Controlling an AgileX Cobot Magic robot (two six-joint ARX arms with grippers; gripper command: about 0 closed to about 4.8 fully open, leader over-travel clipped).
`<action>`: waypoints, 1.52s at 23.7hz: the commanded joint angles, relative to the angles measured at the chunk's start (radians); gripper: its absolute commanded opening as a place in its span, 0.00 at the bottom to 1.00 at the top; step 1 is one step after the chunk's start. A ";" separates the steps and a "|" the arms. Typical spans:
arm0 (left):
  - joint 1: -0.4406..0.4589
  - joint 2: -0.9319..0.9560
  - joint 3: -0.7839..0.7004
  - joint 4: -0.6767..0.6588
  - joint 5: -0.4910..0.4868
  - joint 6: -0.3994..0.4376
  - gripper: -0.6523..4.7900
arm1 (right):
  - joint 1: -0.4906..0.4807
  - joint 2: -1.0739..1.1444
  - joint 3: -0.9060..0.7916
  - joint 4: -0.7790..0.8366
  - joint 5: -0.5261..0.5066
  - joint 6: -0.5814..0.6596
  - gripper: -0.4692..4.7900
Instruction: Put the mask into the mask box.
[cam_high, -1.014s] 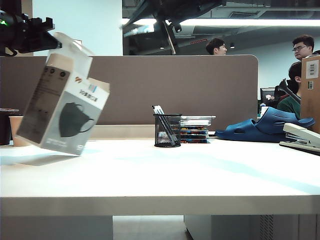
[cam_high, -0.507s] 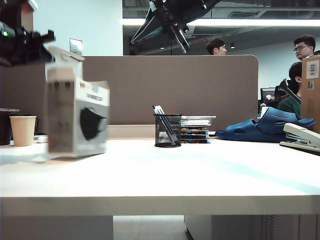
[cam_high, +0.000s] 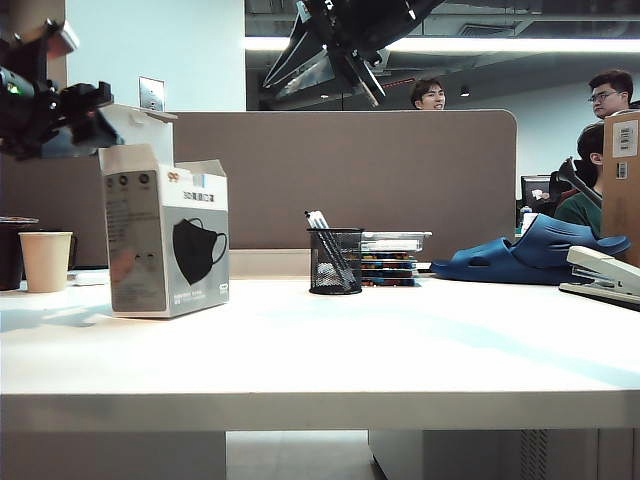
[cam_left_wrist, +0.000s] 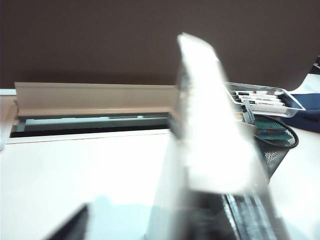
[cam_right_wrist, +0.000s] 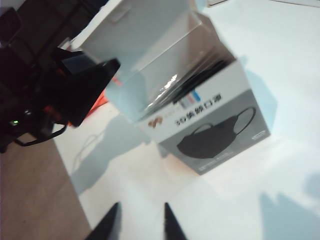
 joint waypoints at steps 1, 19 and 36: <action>0.001 -0.005 0.003 0.006 0.045 0.000 0.77 | -0.004 -0.012 0.008 0.005 0.009 -0.006 0.42; 0.002 -0.296 0.003 -0.089 0.141 0.005 0.98 | -0.100 -0.232 0.007 -0.158 0.395 -0.218 0.23; 0.002 -0.834 0.003 -0.618 -0.082 0.140 0.60 | -0.377 -0.590 -0.002 -0.346 0.612 -0.251 0.08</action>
